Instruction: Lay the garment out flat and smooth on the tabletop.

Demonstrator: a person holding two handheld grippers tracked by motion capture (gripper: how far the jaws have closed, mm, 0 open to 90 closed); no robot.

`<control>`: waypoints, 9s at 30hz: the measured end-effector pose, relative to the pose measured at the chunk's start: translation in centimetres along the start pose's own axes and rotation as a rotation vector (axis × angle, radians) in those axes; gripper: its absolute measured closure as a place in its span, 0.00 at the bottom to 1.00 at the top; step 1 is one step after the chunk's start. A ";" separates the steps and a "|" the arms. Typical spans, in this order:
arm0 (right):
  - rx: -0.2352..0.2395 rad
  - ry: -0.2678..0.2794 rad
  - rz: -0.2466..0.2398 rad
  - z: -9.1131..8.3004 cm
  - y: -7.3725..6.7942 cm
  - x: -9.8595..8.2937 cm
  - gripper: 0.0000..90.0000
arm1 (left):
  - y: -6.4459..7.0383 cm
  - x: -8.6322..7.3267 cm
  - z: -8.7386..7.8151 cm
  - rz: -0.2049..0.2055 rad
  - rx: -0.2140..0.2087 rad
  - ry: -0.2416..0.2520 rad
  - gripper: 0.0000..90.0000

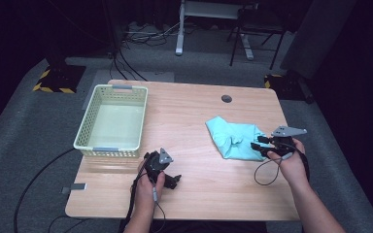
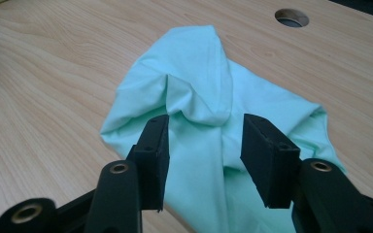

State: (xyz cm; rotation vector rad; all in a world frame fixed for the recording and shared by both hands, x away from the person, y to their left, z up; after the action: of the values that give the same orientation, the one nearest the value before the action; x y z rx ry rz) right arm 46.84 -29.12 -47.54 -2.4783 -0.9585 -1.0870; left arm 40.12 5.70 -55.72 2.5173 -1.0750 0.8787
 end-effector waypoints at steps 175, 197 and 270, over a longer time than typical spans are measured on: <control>0.199 -0.068 -0.392 1.4 -11.3 1.9 0.99 | 1.0 -0.4 -0.3 -0.011 0.006 0.001 0.00; 0.338 -0.216 -0.394 1.0 -14.9 -4.2 0.84 | 1.1 -0.8 -0.6 0.014 -0.008 0.000 0.00; 0.198 -0.135 -0.175 10.1 -8.8 2.0 0.63 | 0.0 -2.1 -1.6 0.033 -0.026 0.001 0.00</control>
State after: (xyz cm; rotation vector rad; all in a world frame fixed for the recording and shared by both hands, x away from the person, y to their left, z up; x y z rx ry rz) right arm 47.49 -16.79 -53.14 -2.3649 -1.2773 -0.8350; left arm 38.32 7.62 -55.73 2.4843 -1.1235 0.8685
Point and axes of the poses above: each handheld gripper's, and its own axes: z roughly forward along the jaws, x roughly out of its top, y roughly to its right, the point moved 7 cm from there along z, roughly forward along the jaws, and after that the axes turned 4 degrees about -y, right-handed, at the moved point
